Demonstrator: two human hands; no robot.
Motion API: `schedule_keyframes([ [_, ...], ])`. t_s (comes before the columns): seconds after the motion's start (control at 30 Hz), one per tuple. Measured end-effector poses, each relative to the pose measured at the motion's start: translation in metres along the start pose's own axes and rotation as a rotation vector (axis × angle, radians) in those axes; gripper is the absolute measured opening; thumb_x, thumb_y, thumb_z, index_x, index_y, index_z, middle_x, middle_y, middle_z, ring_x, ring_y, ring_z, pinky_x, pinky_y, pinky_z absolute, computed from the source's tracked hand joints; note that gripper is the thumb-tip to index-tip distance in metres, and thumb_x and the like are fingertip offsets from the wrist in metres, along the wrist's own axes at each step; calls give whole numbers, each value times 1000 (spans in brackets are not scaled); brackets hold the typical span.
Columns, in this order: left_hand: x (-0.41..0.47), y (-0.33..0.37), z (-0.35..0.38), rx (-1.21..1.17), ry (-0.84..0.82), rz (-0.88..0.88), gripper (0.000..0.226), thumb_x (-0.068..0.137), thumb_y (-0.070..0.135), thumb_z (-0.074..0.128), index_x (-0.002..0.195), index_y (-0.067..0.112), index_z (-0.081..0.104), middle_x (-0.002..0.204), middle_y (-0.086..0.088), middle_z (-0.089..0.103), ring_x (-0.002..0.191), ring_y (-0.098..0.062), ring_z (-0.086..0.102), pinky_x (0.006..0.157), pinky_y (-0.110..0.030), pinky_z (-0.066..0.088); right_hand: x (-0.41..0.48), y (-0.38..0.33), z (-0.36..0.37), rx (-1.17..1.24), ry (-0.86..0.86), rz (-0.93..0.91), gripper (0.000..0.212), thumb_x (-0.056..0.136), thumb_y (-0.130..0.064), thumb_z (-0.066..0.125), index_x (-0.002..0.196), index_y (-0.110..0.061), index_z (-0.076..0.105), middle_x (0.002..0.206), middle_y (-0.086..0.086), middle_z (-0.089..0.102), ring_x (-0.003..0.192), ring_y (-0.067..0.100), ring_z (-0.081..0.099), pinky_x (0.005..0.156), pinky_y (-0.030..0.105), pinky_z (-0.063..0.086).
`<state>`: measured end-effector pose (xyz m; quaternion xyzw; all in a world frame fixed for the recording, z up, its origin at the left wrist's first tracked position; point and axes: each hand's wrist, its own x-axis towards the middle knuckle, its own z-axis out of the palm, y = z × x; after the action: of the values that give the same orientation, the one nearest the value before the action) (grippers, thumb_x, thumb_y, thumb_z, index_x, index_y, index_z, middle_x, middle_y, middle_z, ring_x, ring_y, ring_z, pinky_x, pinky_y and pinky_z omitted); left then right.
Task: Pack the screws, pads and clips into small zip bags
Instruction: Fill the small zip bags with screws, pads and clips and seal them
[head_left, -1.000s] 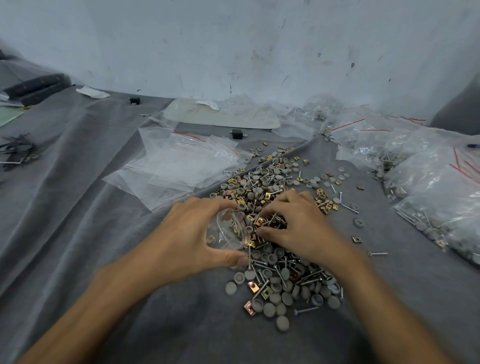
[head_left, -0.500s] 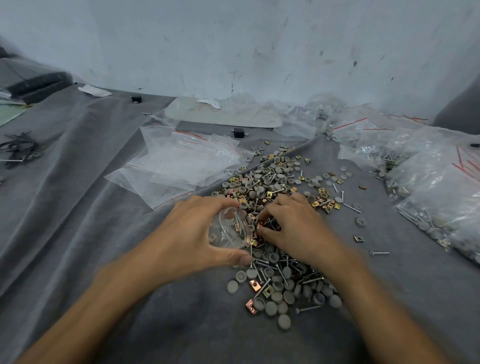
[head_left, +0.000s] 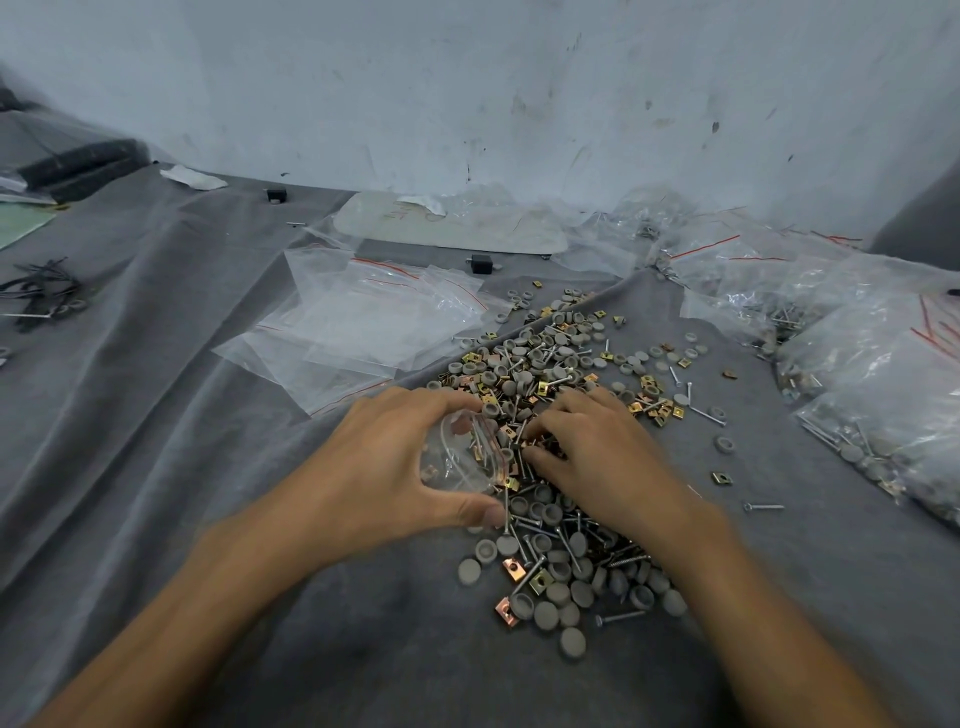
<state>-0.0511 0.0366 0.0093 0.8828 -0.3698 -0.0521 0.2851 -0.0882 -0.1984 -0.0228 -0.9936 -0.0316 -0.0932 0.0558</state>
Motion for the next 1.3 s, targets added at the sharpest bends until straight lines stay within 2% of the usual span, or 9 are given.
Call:
schedule_keyframes([
  [0.3, -1, 2, 0, 3, -5, 1, 96, 54, 91, 58, 139, 50, 42, 129, 34, 42, 123, 6, 36, 107, -28, 34, 2, -1, 3, 91, 19, 32, 20, 95, -42, 65, 110, -29, 64, 116, -9, 59, 115, 13, 42, 95, 29, 33],
  [0.5, 0, 2, 1, 16, -19, -8, 95, 56, 90, 59, 140, 51, 39, 133, 32, 43, 124, 5, 36, 105, -27, 34, 0, 1, 2, 103, 19, 0, 22, 97, -39, 63, 115, -28, 65, 113, -8, 67, 108, 12, 49, 89, 26, 34],
  [0.63, -1, 0, 1, 16, -13, -6, 95, 55, 91, 59, 139, 52, 39, 131, 32, 42, 123, 6, 35, 105, -26, 34, 0, 5, -2, 135, 23, 21, 22, 100, -40, 59, 117, -28, 65, 109, -11, 64, 105, 10, 48, 84, 27, 34],
  [0.73, 0, -1, 1, 12, -10, 0, 97, 54, 94, 58, 140, 52, 39, 131, 33, 43, 123, 6, 35, 105, -27, 35, -2, 9, -13, 331, 96, 40, 15, 98, -37, 63, 111, -32, 66, 92, -22, 59, 92, -2, 53, 74, 17, 38],
  [0.83, 0, -2, 2, 25, -16, -7, 98, 55, 95, 57, 141, 53, 37, 134, 32, 43, 123, 6, 35, 104, -26, 34, -6, 6, -27, 661, 135, 19, 11, 95, -35, 68, 106, -38, 69, 86, -15, 66, 81, 0, 61, 67, 15, 44],
  [0.93, 1, -2, 2, 26, -5, -5, 99, 54, 97, 55, 140, 52, 39, 132, 31, 45, 123, 3, 38, 104, -28, 37, -9, -4, -35, 862, 81, -103, 17, 94, -28, 71, 110, -32, 72, 84, -9, 67, 73, 1, 59, 66, 15, 45],
  [1.07, 1, -2, 2, 19, 24, 37, 94, 56, 94, 58, 137, 50, 43, 120, 39, 45, 118, 5, 42, 100, -20, 36, -10, -16, -35, 916, -26, -153, 17, 93, -25, 73, 110, -28, 74, 84, -6, 69, 74, 1, 61, 67, 16, 47],
  [1.17, 2, -2, 4, 13, 31, 33, 95, 55, 93, 58, 138, 49, 44, 128, 33, 48, 122, 3, 43, 105, -29, 38, -11, -19, -32, 897, -84, -144, 20, 93, -27, 73, 114, -28, 75, 87, -9, 71, 74, 0, 62, 67, 16, 48],
  [1.3, 1, -3, 3, 15, 39, 29, 100, 55, 93, 59, 141, 45, 43, 124, 34, 43, 123, 3, 41, 104, -27, 36, -10, -21, -32, 952, -28, -129, 24, 91, -24, 75, 115, -25, 74, 84, -7, 71, 73, 3, 65, 67, 17, 49],
])
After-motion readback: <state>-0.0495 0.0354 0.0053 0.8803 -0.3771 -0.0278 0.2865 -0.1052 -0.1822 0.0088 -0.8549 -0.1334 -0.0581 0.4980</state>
